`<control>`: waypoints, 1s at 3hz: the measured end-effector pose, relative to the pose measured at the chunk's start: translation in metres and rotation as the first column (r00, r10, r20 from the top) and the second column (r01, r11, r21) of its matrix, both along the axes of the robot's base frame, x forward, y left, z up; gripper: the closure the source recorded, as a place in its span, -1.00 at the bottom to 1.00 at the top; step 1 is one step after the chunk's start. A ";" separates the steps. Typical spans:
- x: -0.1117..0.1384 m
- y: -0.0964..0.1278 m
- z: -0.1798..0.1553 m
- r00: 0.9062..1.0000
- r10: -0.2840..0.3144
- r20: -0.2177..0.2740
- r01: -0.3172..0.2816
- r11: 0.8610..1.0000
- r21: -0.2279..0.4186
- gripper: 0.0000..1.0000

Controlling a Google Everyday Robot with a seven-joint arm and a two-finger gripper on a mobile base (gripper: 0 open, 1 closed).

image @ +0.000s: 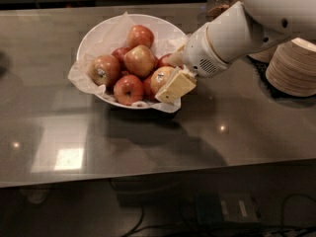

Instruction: Pick apple from white bowl

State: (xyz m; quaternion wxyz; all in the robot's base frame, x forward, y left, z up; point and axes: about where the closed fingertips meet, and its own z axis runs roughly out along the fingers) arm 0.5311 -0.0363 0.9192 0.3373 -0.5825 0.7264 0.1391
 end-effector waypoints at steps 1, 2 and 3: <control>0.004 0.008 -0.008 1.000 0.010 -0.011 -0.010 1.000 -0.008 -0.32; 0.007 0.019 -0.017 0.999 0.022 -0.031 -0.023 1.000 -0.011 -0.28; 0.011 0.025 -0.024 0.999 0.026 -0.045 -0.027 1.000 -0.013 -0.22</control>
Offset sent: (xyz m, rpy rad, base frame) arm 0.0134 0.0289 -0.0300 -0.0137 0.0574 0.0314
